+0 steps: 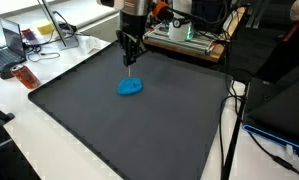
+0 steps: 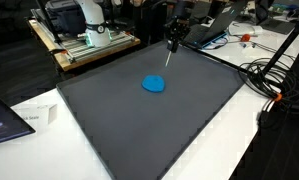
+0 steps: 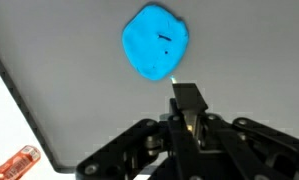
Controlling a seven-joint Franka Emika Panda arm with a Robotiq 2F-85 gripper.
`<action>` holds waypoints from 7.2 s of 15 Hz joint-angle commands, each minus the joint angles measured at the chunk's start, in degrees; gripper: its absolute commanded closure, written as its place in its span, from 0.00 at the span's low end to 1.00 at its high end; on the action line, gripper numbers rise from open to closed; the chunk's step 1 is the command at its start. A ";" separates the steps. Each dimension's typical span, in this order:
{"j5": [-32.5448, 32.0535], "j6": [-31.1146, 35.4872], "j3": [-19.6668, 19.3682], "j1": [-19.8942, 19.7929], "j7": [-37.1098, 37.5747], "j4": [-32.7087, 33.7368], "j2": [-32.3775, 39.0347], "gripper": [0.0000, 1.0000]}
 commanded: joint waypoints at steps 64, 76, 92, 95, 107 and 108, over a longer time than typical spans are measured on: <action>-1.79 -40.14 1.59 5.64 3.11 49.96 34.28 0.97; 9.70 -32.52 -0.76 -4.45 -5.28 40.74 27.71 0.97; 25.23 -13.14 -1.30 -16.10 -20.83 25.08 20.06 0.97; 26.17 -8.93 -1.49 -16.42 -23.12 20.09 17.01 0.97; 29.88 7.42 -1.18 -17.15 -29.20 -2.53 2.23 0.97; 30.59 8.24 -1.16 -17.32 -29.87 -3.89 1.37 0.97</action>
